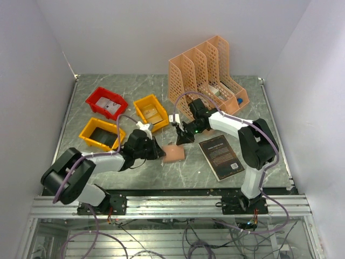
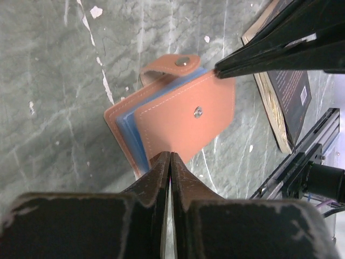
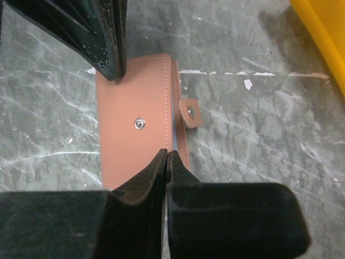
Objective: Put the credit cards into the card holder
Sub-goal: Close the card holder at the center of the board.
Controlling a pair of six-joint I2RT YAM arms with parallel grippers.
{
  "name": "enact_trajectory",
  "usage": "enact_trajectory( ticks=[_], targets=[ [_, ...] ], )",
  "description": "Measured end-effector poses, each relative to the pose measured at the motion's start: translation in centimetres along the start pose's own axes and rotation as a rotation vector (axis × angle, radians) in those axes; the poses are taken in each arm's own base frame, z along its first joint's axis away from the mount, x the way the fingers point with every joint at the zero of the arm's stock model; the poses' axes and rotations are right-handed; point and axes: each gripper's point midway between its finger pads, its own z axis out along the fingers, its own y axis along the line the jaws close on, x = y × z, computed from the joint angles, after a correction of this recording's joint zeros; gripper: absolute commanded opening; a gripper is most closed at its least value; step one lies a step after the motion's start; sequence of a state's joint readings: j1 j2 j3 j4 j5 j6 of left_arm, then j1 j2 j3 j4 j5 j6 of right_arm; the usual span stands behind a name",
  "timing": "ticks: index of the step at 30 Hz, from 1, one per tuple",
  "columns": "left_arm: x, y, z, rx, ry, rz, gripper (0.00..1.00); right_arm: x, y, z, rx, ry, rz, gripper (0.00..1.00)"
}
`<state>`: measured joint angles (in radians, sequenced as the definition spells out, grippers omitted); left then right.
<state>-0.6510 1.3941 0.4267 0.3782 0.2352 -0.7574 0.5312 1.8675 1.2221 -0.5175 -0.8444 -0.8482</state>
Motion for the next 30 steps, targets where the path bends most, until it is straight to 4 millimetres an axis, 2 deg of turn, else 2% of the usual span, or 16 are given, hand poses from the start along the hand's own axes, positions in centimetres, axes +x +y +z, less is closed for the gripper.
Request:
enact_trajectory(
  ticks=[7, 16, 24, 30],
  targets=[
    [-0.6, -0.4, 1.6, 0.023, -0.004, -0.013, 0.12, 2.1, -0.2, 1.1, -0.023, 0.055, 0.059, 0.0],
    [-0.1, 0.2, 2.7, 0.022, 0.009, -0.028, 0.07, 2.0, 0.0, 1.2, -0.035, 0.053, 0.065, 0.0],
    [-0.3, 0.1, 3.3, 0.032, 0.003, -0.025, 0.07, 0.8, 0.2, 0.7, -0.044, 0.016, 0.005, 0.28],
    [-0.4, 0.1, 3.3, 0.031, 0.002, -0.025, 0.07, -1.4, 0.4, -0.6, -0.042, -0.03, -0.192, 0.51]
  ],
)
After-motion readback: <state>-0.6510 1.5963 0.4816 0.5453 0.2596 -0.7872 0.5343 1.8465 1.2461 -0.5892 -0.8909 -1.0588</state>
